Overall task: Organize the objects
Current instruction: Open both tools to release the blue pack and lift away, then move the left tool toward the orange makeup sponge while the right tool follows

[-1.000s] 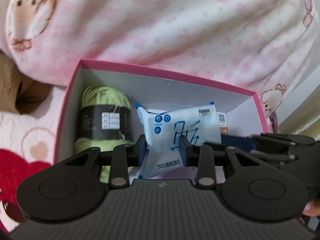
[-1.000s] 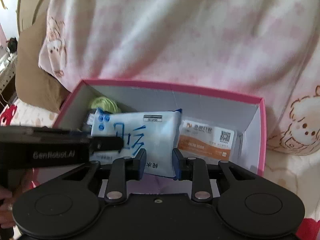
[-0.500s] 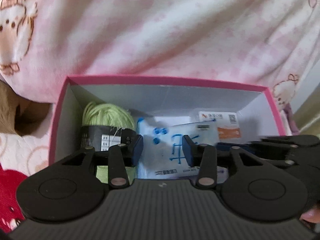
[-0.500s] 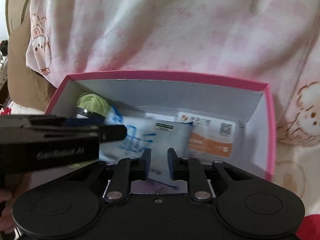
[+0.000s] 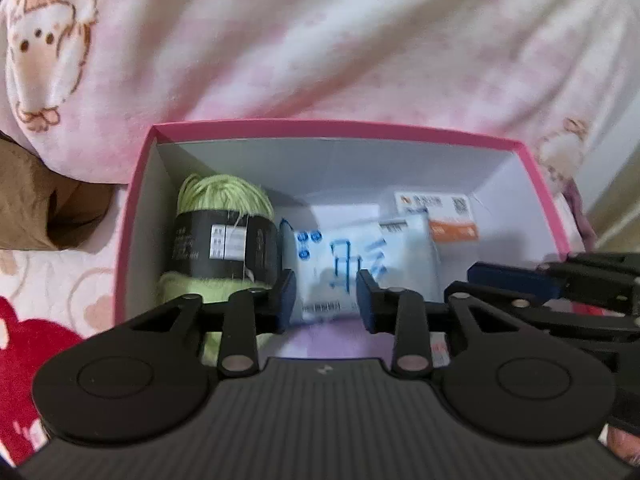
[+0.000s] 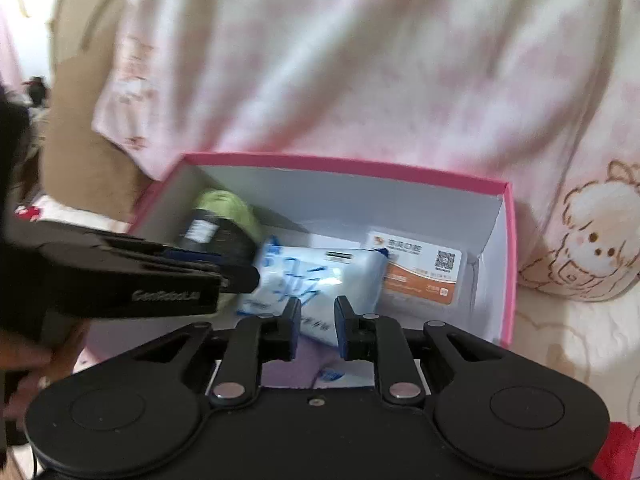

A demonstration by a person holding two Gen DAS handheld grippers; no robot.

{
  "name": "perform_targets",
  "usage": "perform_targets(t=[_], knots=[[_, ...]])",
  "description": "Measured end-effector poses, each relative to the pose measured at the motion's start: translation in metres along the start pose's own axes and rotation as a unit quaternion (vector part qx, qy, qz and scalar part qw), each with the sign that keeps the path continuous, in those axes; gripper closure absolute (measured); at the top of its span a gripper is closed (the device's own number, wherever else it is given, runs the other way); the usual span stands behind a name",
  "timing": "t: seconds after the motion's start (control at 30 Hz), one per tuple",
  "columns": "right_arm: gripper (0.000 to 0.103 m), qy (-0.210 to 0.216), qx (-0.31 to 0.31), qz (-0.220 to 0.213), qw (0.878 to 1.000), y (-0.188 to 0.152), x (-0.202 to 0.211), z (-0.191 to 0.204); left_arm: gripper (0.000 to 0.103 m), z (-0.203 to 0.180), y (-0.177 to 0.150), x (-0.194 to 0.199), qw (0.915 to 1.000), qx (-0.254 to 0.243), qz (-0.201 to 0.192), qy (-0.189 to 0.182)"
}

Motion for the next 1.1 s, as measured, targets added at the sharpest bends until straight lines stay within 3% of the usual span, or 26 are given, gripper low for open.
perform_targets(t=[0.23, 0.33, 0.47, 0.63, 0.9, 1.1], knots=[[0.064, 0.039, 0.009, -0.036, 0.999, -0.009, 0.051, 0.028, 0.054, -0.012, -0.023, 0.059, 0.9993, -0.030, 0.006, -0.023], [0.061, 0.037, 0.028, -0.040, 0.998, -0.015, 0.076, 0.039, 0.045, -0.010, -0.035, 0.088, 0.9991, -0.036, 0.007, -0.019], [0.057, 0.024, 0.061, -0.030, 0.997, -0.021, 0.105, 0.055, 0.043, -0.007, -0.049, 0.124, 0.9984, -0.043, 0.025, -0.026], [0.049, 0.024, 0.084, -0.034, 0.996, -0.032, 0.147, 0.068, 0.033, -0.001, -0.062, 0.171, 0.9981, -0.052, 0.025, -0.019], [0.042, 0.039, 0.082, -0.015, 0.996, -0.060, 0.182, 0.091, 0.016, 0.005, -0.097, 0.198, 0.9965, -0.069, 0.032, 0.034], [0.042, 0.070, 0.061, 0.019, 0.995, -0.085, 0.194, 0.106, 0.010, -0.010, -0.122, 0.212, 0.9947, -0.093, 0.042, 0.013]])
Point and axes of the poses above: each gripper's, at about its wrist camera, not at the fingertips, and x roughly against the way its jaws point, z to its left, y to its top, the point moved 9 cm from there along -x, roughly the way its jaws point, and after that the axes turned 1 degree about -y, right-handed, at the moved point
